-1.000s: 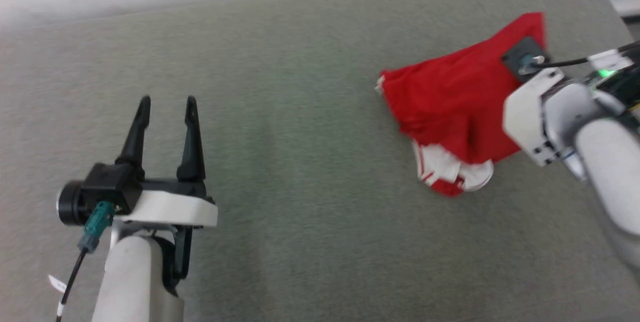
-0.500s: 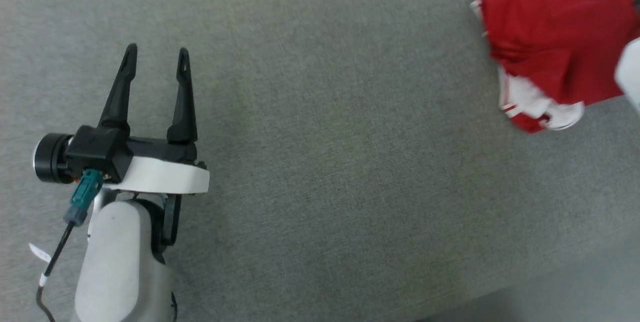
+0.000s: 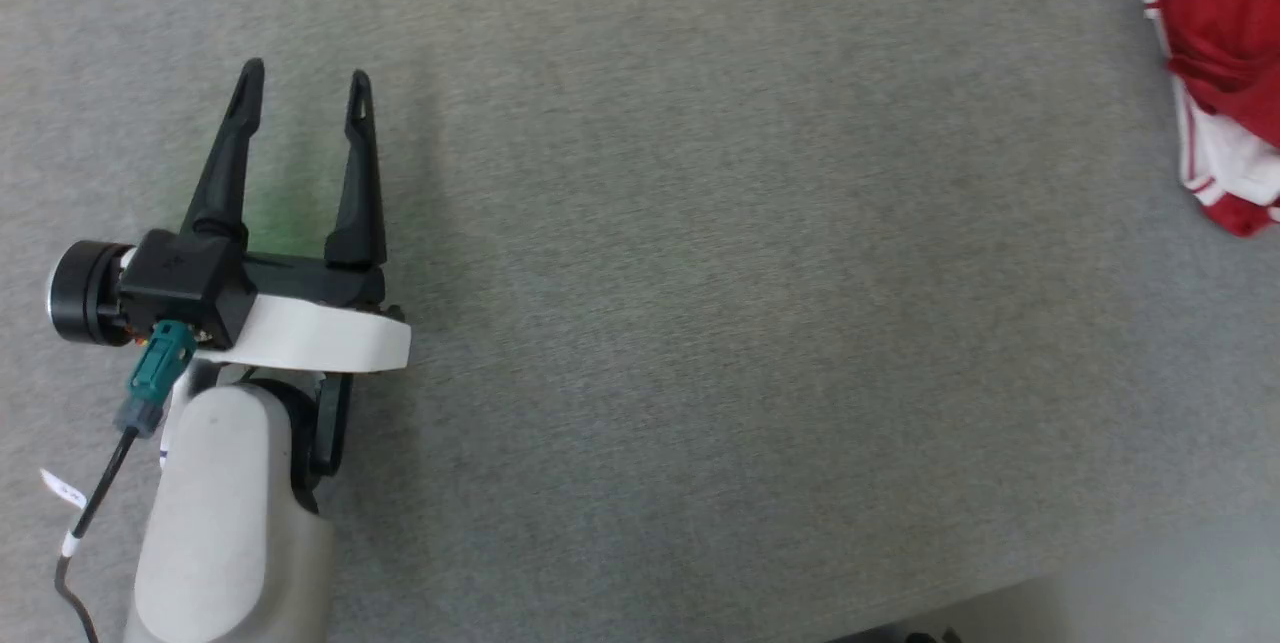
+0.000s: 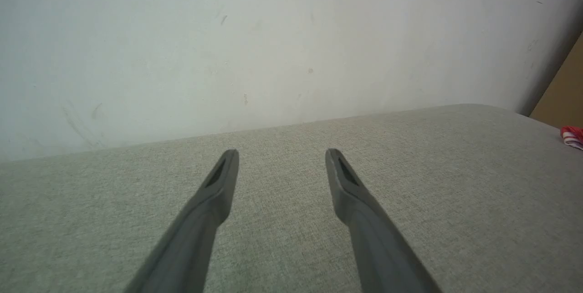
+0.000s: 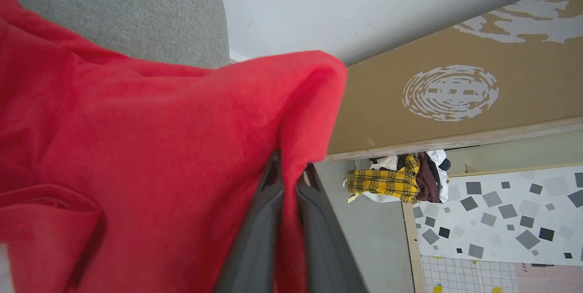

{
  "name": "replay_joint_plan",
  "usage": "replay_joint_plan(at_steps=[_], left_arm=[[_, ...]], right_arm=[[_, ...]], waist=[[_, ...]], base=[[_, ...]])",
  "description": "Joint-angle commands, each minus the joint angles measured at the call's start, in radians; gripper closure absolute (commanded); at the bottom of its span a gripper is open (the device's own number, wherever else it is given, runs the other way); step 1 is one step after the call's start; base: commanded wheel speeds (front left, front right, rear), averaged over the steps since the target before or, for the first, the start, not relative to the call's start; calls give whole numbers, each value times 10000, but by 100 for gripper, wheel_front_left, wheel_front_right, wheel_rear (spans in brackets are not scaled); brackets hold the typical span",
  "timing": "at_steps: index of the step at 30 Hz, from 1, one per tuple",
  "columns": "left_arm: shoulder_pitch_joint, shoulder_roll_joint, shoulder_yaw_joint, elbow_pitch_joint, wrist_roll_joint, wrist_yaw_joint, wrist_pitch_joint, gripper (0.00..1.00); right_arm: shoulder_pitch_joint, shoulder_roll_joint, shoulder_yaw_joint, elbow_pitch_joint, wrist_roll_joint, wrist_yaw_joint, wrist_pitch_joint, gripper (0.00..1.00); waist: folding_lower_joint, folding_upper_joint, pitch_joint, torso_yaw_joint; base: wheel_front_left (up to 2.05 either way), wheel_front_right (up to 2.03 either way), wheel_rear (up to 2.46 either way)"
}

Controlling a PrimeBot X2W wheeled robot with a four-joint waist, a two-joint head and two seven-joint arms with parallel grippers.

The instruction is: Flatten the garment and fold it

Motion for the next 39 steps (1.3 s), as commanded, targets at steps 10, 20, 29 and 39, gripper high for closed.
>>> replay_joint_plan(at_steps=[10,20,29,39], left_arm=[[203,-229,-143,468,-255,121,-168,0],[992,-516,-206,1138,-612,213,-245,0],[1647,-762,-446,1468,-958,231,-250,0],[2065,-876,-701,1756,-1318,242,-251,0]], right_arm=[[518,622,-1582,218,61,-25,-1002,0],[2092,1292,-1601,-1102,1804,-25,-2209,0],[4864,2589,-1619,-4398,3619,-25,-2914,0],[7292,4195,-957,-6888,4101,-25,-3225,0]], waist=[[-1,0,-1150,538],[-1,0,-2981,1182],[-1,0,-4138,2170],[-1,0,-4578,2868]], base=[[0,0,0],[0,0,0],[0,0,0],[0,0,0]])
